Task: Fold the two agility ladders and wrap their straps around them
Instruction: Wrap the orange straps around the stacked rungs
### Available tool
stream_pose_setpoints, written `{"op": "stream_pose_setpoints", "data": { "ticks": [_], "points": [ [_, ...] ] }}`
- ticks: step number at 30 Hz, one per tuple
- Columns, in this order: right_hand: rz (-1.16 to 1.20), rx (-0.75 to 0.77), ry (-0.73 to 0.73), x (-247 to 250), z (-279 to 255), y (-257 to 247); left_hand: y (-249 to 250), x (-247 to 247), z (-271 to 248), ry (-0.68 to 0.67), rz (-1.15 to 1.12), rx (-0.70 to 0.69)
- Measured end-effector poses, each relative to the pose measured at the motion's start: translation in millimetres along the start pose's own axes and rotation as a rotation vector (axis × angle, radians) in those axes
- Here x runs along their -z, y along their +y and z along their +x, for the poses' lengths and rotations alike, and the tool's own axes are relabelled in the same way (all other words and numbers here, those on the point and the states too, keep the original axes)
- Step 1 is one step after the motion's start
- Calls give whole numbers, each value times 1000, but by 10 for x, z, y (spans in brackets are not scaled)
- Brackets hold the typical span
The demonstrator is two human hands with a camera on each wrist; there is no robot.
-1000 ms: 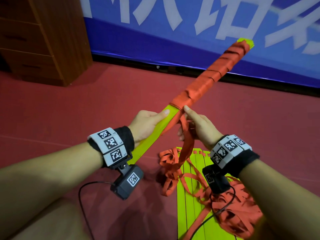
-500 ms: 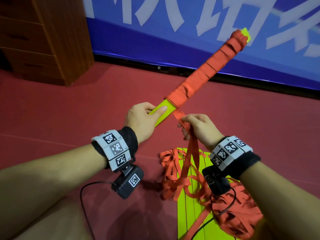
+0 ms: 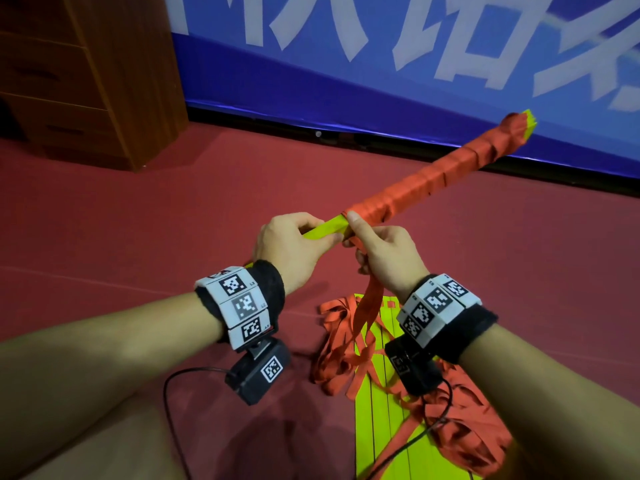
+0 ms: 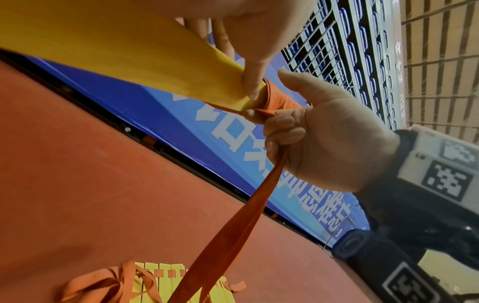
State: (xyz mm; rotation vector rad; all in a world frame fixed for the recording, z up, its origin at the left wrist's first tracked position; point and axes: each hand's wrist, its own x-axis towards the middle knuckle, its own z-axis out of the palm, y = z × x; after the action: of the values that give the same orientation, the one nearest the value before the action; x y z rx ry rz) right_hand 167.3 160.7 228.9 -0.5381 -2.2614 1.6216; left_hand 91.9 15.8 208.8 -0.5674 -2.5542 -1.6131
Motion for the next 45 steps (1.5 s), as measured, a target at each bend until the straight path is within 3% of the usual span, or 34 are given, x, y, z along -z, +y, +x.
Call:
{"op": "stream_pose_setpoints", "data": {
  "ticks": [10,15,24,26,29,31,35,45],
  "points": [
    [-21,-8,160,52,55,35,101,-5,-93,-92,-19,-96],
    [8,-17,125,109,78,67,121,20,-53,-194,-123,-46],
    [162,-17,65,125,28,1,27,-21,63,-180,-205,-34],
    [205,-1,27,130,13,-27,14,-18,93,-245,-213,11],
    [190,4,-35,160,12,-10,7,0,78,-468,-348,126],
    [177,11,-75,169,5,5,18,29,48,-508,-409,164],
    [215,-25,-117,161,15,16,59,58,18,-434,-393,148],
    [21,-99,-228,184,20,98,15,52,93,-150,-227,66]
  ]
}}
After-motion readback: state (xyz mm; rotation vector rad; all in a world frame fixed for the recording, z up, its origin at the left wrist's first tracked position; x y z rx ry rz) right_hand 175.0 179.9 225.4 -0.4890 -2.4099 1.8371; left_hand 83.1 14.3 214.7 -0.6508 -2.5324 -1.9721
